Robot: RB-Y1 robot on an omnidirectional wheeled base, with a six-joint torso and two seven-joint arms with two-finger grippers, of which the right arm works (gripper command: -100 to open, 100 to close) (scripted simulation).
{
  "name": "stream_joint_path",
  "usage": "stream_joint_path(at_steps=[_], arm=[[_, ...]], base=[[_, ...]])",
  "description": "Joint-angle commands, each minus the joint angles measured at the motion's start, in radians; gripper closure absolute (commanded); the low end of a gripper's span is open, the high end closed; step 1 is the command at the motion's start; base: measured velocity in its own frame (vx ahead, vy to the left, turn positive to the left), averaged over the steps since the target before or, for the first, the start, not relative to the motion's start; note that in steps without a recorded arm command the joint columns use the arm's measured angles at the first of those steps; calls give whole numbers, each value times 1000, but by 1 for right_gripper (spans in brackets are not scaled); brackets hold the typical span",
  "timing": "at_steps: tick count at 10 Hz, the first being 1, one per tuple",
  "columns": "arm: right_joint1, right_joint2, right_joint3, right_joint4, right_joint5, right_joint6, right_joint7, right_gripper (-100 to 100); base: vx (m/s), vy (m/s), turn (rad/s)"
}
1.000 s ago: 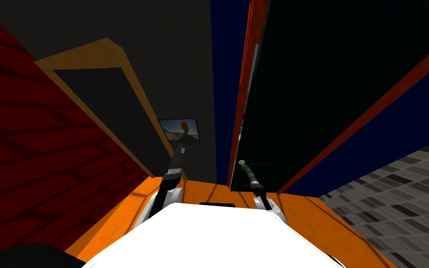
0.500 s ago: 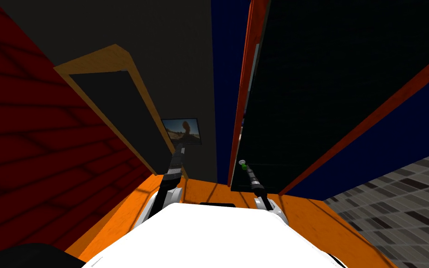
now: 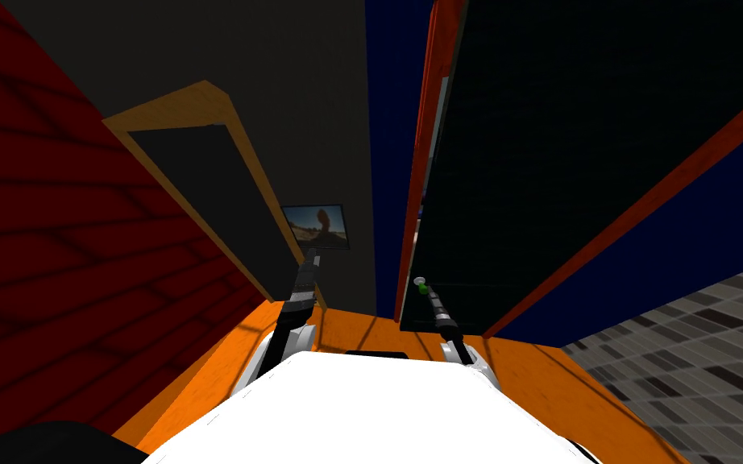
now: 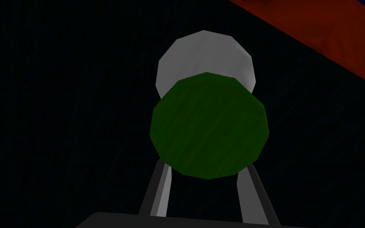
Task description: Pull the door open
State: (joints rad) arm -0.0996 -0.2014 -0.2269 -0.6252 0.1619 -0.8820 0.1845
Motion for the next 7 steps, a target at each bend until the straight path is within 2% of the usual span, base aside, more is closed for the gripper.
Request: stream_joint_path(at_steps=[1,7], arm=[[13,22,32,-13,-4,5,-50,100],[13,22,32,-14,-4,5,-50,100]], base=[[-12,-8,64],[-3,-3,6]])
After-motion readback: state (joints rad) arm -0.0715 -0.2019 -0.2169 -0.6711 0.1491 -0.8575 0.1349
